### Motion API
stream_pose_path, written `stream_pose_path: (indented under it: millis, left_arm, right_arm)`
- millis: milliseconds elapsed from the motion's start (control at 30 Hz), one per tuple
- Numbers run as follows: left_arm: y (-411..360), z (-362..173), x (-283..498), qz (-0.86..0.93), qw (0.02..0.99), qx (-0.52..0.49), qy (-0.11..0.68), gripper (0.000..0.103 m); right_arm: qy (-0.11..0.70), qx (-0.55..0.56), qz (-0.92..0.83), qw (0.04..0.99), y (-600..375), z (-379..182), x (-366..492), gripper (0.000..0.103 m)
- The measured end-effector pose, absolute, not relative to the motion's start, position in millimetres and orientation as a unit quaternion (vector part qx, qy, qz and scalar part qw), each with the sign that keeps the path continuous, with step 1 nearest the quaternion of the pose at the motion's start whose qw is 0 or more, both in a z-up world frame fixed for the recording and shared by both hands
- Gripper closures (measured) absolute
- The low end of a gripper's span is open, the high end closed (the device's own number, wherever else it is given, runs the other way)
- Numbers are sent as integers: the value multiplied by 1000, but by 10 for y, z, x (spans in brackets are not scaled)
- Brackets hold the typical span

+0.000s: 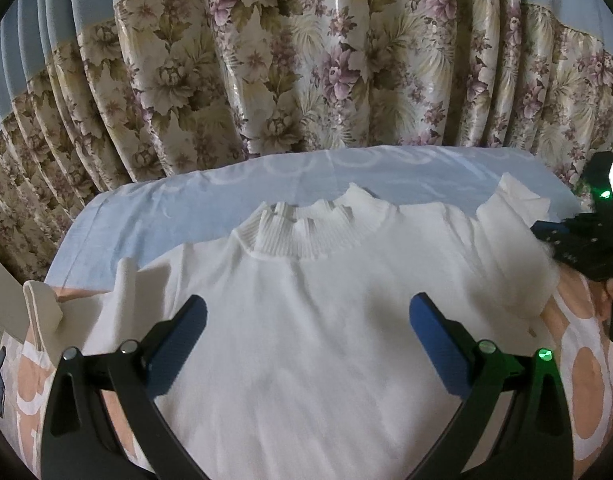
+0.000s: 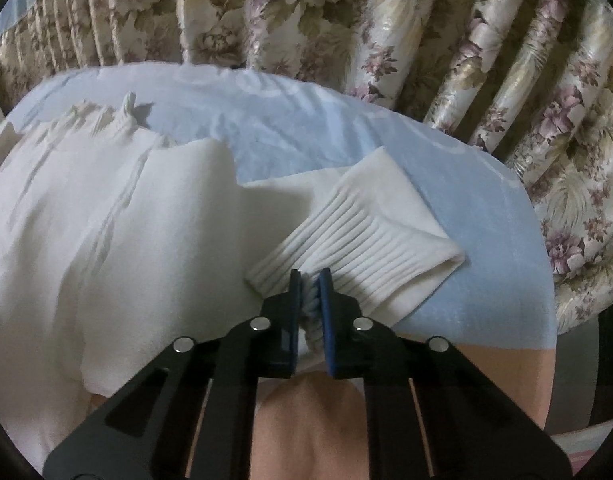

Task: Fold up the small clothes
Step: 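Fold the held sleeve across the sweater body toward the left gripper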

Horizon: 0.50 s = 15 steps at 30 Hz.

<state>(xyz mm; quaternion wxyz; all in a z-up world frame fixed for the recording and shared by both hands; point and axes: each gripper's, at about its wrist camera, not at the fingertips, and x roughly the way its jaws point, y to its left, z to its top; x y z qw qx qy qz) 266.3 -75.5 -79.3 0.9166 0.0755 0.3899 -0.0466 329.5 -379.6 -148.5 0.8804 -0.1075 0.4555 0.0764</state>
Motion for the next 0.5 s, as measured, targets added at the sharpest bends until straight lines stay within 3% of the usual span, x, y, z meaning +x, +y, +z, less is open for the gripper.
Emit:
stream_pose_path:
  millis: [333,500]
  left_arm:
    - [-617,-861,2710,-34,920,84,382,1]
    - [-417,-858,2696,-17,919,87,383,1]
  right_arm:
    - [374,118,160,906,-3450,-611,2700,96]
    - [395,158,194,884,-2748,-726,2646,96]
